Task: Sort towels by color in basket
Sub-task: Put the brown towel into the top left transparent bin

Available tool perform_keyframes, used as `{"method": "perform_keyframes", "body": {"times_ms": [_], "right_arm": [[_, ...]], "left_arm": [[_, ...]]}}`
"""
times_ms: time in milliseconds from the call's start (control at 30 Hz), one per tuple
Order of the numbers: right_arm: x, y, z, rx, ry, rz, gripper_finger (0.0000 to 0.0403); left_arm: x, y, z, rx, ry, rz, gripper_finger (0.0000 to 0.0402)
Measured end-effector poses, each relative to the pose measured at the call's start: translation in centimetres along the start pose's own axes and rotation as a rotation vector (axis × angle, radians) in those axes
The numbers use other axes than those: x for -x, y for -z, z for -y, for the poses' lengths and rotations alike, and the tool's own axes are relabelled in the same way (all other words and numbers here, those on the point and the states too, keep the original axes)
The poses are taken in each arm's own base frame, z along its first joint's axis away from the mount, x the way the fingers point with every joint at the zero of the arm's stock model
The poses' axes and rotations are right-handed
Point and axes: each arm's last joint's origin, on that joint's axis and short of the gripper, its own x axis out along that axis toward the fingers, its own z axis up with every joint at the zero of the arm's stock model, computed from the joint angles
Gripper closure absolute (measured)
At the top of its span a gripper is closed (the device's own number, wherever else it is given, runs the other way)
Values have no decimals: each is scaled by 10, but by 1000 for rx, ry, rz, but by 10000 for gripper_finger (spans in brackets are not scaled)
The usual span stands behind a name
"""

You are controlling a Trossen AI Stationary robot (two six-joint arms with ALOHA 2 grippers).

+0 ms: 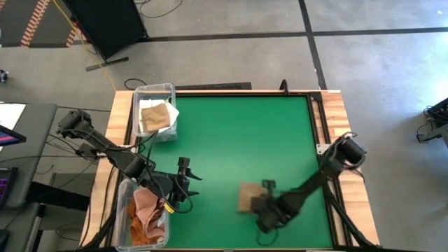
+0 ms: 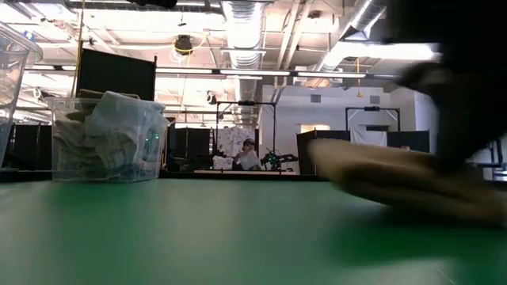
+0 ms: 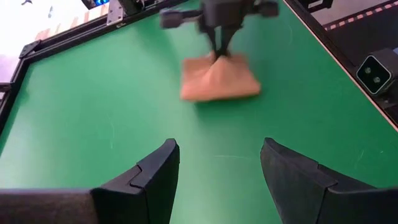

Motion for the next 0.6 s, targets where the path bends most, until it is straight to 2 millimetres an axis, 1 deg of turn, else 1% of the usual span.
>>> {"method": "perform_keyframes", "body": {"times_ms": [233, 333, 533, 600], "right_arm": [[-25, -54, 53, 147, 68, 131, 373], [-35, -76, 80, 200, 91, 194, 373], [-49, -118, 145, 232, 181, 366, 373], [-51, -129, 166, 230, 181, 435, 373]], "left_arm": [[0, 3, 0, 29, 1, -28, 186], [2, 3, 3, 34, 10, -25, 186], [6, 3, 11, 2, 25, -16, 186], [9, 3, 13, -15, 15, -14, 186]]}}
